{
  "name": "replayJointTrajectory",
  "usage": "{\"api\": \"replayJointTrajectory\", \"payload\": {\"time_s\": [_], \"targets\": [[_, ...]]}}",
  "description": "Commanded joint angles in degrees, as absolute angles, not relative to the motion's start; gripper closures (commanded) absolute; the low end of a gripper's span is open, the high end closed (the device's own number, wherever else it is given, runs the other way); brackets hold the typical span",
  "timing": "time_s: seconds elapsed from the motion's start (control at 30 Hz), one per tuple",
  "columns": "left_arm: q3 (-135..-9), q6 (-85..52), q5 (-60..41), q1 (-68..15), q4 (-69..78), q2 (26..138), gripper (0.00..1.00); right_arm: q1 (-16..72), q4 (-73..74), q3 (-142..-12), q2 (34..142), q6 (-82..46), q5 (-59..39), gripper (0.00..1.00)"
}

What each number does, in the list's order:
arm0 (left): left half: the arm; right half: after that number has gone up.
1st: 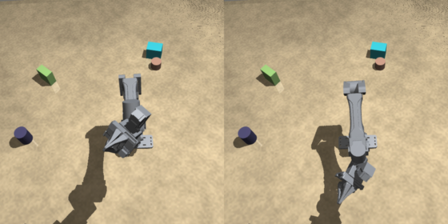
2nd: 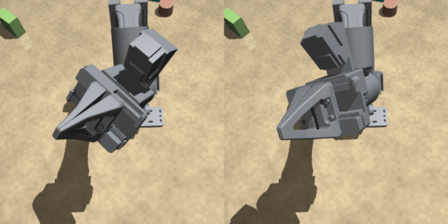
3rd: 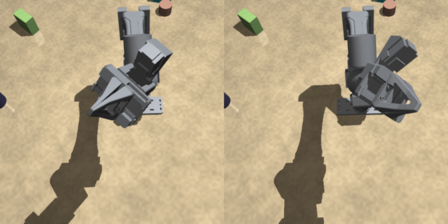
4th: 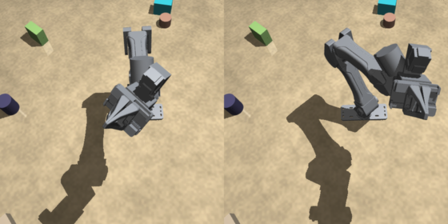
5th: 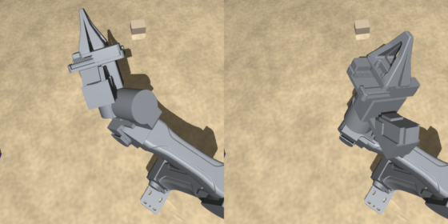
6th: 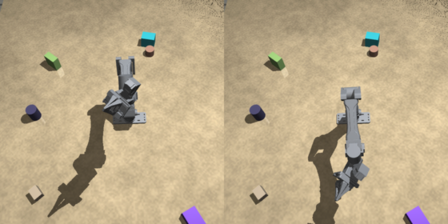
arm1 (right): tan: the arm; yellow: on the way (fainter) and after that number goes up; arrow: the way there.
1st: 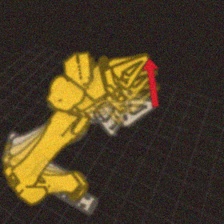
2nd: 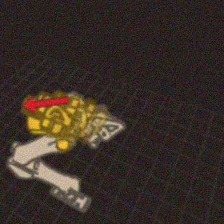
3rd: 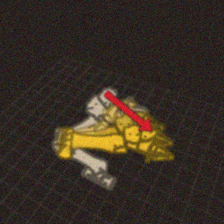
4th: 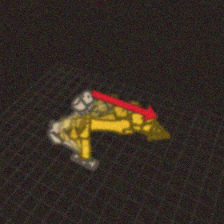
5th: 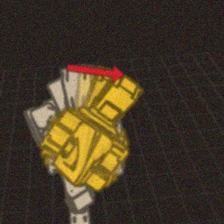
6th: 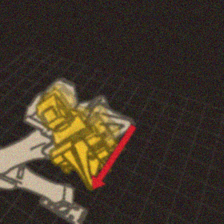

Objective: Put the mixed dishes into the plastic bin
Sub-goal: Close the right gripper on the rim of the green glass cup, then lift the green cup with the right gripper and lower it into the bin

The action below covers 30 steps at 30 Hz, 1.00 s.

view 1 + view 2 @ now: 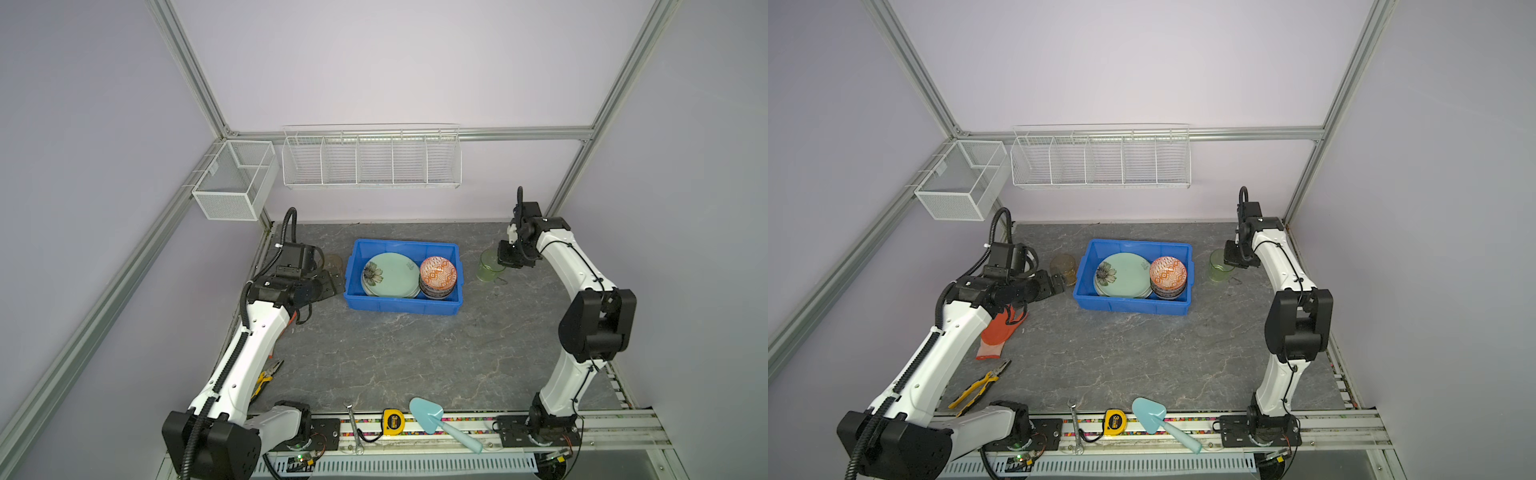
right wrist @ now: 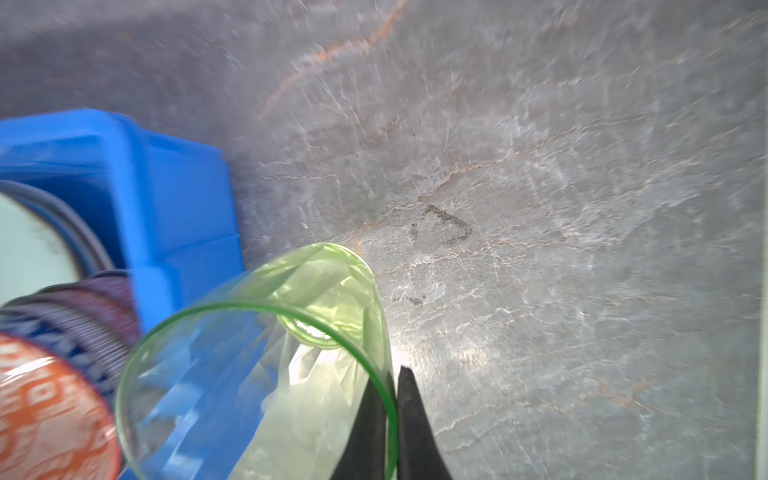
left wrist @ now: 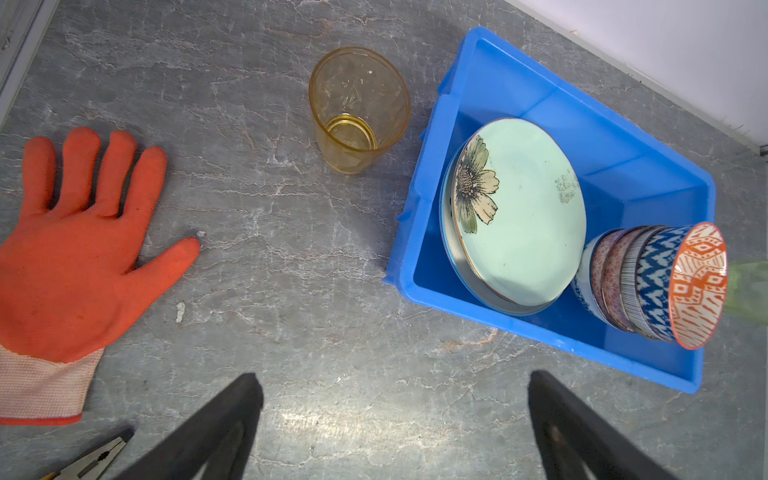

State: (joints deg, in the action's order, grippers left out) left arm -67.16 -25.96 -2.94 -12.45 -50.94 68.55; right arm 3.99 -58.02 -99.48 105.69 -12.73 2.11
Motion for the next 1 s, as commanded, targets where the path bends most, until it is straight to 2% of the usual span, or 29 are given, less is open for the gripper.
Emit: {"api": "replayJointTrajectory", "payload": {"time_s": [0.0,0.23,0.57,0.97], "targets": [[-67.85,-26.95,-5.67,-9.98,-50.82,69.21,0.00,5.18,-62.20,-103.24,102.86,-11.07,2.27,0.93],[-67.85,-26.90,-7.47,-5.78,-51.05,69.25,0.00,8.74,-66.42,-114.91,105.80,-12.26,1.85,0.93],[-67.07,-26.91,-7.13,-3.87,-52.18,68.59,0.00,16.58,-68.83,-132.55,119.32,-15.74,2.09,0.93],[-66.99,-25.14,-5.98,-3.43,-53.94,67.41,0.00,19.57,-67.15,-134.92,129.90,-17.05,3.77,0.93]]}}
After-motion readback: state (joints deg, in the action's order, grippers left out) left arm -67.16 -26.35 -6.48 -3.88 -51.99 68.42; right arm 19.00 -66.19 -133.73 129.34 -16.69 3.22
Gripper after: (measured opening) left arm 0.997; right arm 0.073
